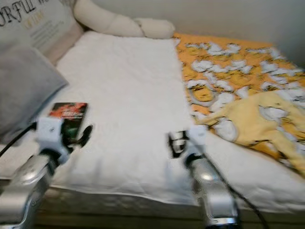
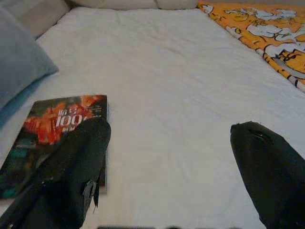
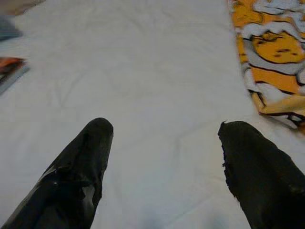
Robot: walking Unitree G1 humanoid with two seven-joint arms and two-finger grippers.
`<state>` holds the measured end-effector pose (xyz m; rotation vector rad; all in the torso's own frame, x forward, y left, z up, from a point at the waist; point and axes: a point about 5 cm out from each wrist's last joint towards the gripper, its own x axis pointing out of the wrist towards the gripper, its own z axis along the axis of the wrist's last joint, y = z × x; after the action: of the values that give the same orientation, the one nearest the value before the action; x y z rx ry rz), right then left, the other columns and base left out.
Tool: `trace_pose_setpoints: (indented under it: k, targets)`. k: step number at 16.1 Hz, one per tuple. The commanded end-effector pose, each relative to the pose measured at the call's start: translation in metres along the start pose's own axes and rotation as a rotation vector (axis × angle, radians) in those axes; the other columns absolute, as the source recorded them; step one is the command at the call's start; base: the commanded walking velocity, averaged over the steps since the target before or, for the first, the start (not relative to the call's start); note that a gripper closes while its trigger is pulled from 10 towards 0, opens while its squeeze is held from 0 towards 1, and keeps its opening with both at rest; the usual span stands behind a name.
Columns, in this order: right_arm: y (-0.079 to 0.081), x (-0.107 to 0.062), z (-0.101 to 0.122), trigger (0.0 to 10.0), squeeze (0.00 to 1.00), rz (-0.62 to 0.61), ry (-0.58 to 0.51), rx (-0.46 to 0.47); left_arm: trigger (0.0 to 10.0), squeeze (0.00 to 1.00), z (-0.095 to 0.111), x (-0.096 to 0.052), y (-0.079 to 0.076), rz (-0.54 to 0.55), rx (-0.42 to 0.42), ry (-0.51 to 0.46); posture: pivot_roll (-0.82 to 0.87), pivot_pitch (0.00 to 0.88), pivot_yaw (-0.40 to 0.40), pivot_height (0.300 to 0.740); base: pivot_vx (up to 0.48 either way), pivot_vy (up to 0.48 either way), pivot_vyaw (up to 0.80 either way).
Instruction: Clean up the room
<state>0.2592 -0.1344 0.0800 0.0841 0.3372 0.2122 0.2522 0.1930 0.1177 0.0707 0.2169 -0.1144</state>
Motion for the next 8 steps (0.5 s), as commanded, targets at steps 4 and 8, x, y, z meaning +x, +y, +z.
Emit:
trace_pose_setpoints:
  k: [4, 8]
  targets:
    - [-0.0077, 0.0001, 0.0037, 10.0, 0.0, -0.027, -0.007, -0.036, 10.0, 0.96, 0.004, 0.0014, -0.0035, -0.009, 0.013, -0.011, 0.02, 0.0, -0.033, 0.74, 0.0, -0.48, 0.0]
    - [-0.0069, 0.0007, 0.0038, 10.0, 0.0, -0.026, -0.01, -0.04, 10.0, 0.97, 0.0045, 0.0009, -0.0026, -0.011, 0.02, -0.008, 0.02, 0.0, -0.031, 0.74, 0.0, -0.48, 0.0]
